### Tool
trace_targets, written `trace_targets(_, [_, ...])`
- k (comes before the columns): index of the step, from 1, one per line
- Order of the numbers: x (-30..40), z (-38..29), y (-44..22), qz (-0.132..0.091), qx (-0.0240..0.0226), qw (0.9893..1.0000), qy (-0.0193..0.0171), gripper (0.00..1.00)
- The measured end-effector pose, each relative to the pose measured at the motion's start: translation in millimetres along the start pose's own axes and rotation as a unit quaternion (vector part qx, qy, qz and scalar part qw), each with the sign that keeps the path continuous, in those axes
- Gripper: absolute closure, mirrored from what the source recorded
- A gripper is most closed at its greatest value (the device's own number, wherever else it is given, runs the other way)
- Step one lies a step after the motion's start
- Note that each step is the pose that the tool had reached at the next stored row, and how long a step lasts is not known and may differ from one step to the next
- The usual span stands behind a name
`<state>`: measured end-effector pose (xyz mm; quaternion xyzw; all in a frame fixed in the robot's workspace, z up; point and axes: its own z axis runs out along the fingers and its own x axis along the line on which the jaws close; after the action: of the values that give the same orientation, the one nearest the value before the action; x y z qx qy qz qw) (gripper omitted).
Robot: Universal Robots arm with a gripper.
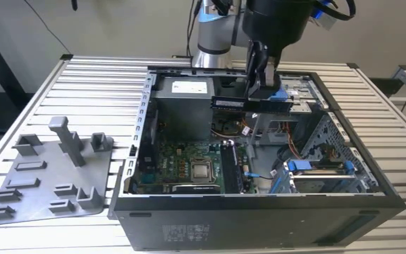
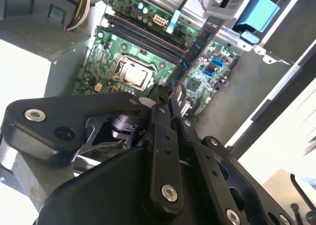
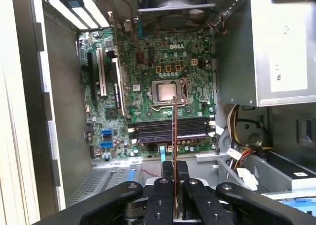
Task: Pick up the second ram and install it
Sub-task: 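Pick up the second ram and move it above second insertion slot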
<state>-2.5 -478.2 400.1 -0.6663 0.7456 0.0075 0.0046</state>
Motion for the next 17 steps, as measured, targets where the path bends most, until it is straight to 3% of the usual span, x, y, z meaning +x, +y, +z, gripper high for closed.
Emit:
trace_targets(12, [-42.9,1.4,5.8,0.0,0.0,1.0,0.0,0.85])
trace_targets(17, [-46.3,1.5,6.2,0.0,0.0,1.0,0.0001,0.85])
